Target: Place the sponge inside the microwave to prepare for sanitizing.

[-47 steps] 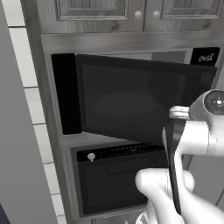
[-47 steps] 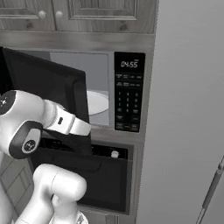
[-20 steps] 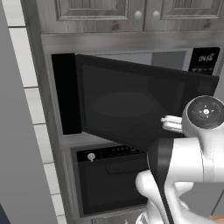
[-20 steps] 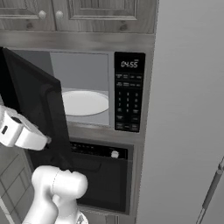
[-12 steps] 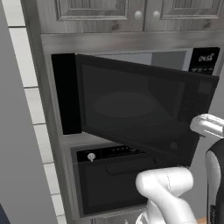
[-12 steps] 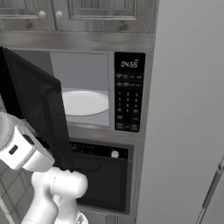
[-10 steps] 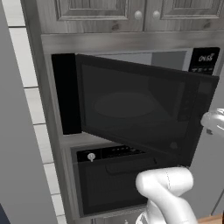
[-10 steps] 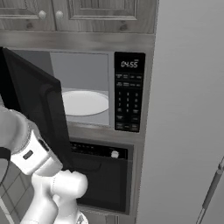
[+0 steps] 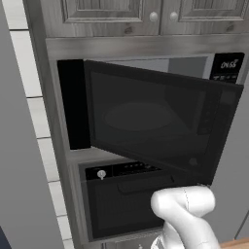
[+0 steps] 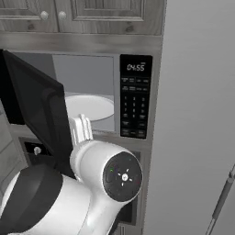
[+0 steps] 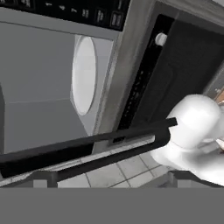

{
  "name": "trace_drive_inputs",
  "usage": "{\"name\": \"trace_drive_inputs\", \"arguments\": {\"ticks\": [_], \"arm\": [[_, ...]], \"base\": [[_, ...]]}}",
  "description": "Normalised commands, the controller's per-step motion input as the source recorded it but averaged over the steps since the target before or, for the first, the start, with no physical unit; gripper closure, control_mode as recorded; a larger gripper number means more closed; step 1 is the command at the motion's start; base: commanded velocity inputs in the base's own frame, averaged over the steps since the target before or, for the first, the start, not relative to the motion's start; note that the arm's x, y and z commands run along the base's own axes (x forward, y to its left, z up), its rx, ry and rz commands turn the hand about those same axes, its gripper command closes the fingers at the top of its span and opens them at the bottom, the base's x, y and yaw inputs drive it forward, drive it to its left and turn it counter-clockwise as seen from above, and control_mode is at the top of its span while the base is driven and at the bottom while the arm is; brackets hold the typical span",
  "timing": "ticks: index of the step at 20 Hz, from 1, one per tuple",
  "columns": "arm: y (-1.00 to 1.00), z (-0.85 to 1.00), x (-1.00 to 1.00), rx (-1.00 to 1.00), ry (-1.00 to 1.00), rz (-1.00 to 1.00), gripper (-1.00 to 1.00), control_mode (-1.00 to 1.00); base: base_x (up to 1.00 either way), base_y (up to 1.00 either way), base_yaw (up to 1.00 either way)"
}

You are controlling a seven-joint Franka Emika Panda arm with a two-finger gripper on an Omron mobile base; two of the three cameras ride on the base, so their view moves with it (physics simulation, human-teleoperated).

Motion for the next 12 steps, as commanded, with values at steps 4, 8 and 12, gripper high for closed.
{"name": "trace_drive_inputs", "arguments": {"ticks": [4, 8, 12], "arm": [[0.04, -0.52, 0.41, 0.21, -0.01, -0.16, -1.0, -1.0], [0.3, -0.16, 0.38, 0.13, -0.01, -0.17, -1.0, -1.0], [0.0, 0.0, 0.29, 0.03, 0.07, 0.0, -1.0, -1.0]], "base": [[0.0, 0.0, 0.0], [0.0, 0.0, 0.0], [0.0, 0.0, 0.0]]}}
